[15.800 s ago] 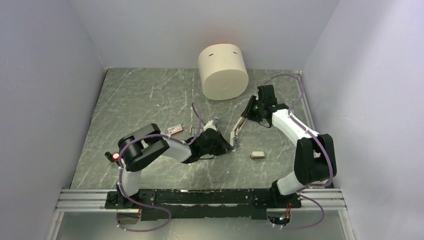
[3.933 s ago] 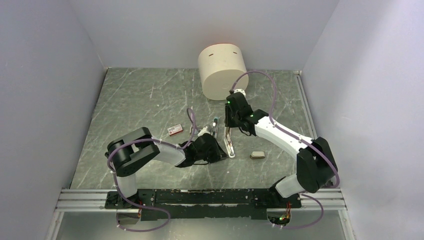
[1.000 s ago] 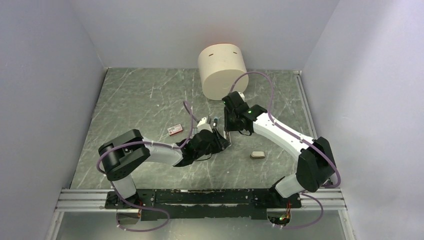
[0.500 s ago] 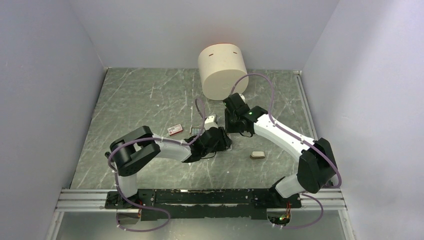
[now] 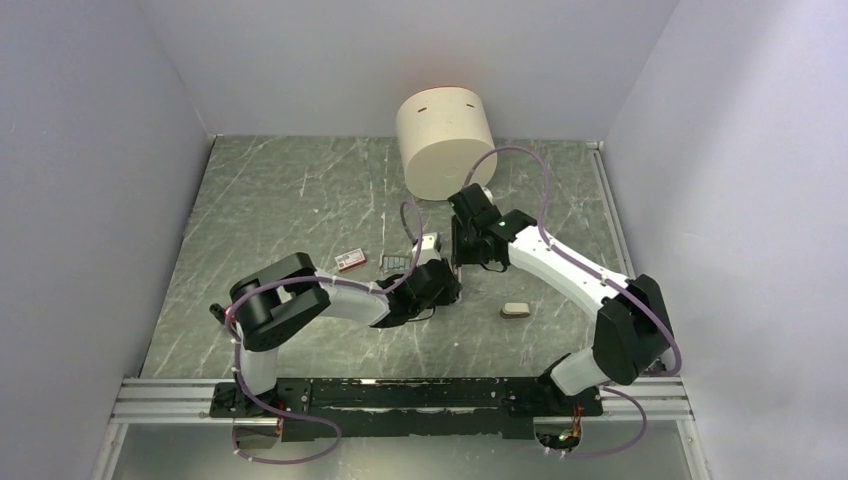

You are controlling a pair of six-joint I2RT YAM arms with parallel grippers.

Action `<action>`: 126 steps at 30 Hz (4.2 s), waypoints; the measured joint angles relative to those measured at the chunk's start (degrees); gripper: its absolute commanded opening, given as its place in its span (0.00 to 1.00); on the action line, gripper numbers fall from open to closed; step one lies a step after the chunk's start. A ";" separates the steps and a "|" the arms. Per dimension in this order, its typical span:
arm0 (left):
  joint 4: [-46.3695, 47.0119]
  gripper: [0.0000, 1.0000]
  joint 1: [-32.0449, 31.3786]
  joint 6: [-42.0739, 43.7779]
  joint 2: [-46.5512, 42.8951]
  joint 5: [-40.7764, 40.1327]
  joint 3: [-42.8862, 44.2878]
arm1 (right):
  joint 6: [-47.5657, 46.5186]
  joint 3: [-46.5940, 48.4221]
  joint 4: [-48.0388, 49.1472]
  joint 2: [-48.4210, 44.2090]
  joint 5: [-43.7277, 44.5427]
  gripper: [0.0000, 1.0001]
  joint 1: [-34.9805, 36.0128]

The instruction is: Load the staples into the stapler

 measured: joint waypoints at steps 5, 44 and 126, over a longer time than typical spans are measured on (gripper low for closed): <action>3.04 0.25 -0.55 -0.76 0.00 -0.68 -1.95 | -0.28 2.23 0.33 1.86 -0.83 0.20 -2.16; 0.13 0.39 -1.68 -2.27 -0.83 -3.87 -1.99 | -2.91 1.99 9.03 11.41 4.79 0.50 -5.09; -0.52 0.62 -2.67 7.54 -12.74 12.33 -4.35 | 28.46 -26.91 -3.19 -17.40 -2.82 0.06 -18.82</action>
